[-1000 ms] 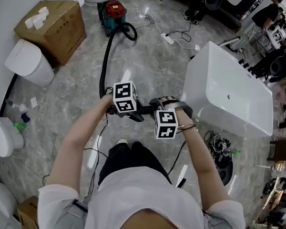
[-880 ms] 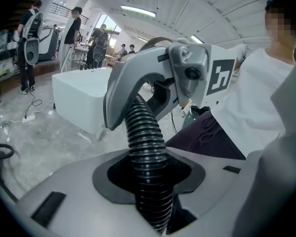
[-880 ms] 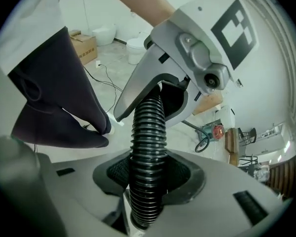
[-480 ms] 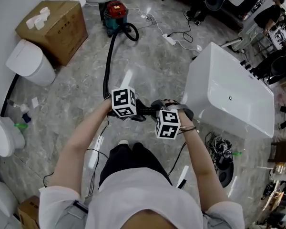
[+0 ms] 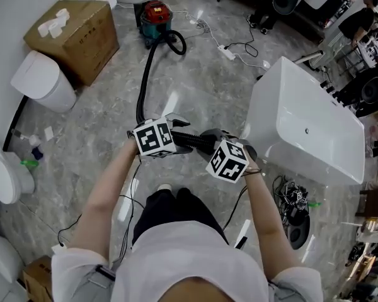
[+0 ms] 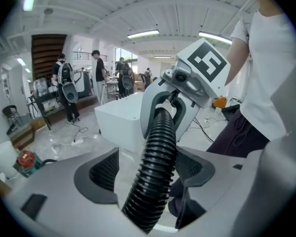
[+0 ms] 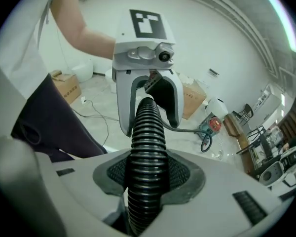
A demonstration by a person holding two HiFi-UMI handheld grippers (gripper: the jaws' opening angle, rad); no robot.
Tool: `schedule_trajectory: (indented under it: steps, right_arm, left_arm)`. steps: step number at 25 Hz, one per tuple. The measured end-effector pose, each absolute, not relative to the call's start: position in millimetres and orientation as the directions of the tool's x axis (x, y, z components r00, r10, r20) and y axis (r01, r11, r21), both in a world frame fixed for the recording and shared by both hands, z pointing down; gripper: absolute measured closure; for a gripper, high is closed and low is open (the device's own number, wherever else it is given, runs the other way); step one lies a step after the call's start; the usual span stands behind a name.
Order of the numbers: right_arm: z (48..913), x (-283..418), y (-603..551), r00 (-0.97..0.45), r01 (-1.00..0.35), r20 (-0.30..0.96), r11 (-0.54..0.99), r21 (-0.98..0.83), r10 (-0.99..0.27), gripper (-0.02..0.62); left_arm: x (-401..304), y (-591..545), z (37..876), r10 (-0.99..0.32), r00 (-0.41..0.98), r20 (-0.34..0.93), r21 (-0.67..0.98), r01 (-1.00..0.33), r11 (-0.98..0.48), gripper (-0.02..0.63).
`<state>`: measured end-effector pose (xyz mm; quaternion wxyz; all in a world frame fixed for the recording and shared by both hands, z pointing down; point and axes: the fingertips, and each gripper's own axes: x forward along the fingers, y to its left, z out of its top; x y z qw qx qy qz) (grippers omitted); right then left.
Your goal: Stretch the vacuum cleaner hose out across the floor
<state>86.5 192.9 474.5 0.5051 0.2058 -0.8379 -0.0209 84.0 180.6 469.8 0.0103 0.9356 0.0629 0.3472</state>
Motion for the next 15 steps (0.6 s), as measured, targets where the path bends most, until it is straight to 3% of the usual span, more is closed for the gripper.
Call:
schedule_trajectory:
  steps: [3,10,15]
  right_arm:
    - [461.8,87.2,187.5,-0.436,-0.396,0.807,0.89,0.225,-0.397,0.436]
    - [459.7,113.7,180.0,-0.449,-0.546,0.762,0.818,0.179,-0.467,0.437]
    - [453.8,125.0,170.6,-0.491,-0.703,0.681,0.709,0.059,-0.543,0.437]
  left_arm:
    - [69.8,162.9,448.5,0.015,0.785,0.619,0.022,0.002,-1.0,0.255]
    - [22.7,141.6,435.0,-0.133,0.845,0.518,0.123,-0.227,-0.966,0.253]
    - [12.1,146.5,435.2,-0.173,0.899,0.402,0.299,-0.308,-0.903,0.253]
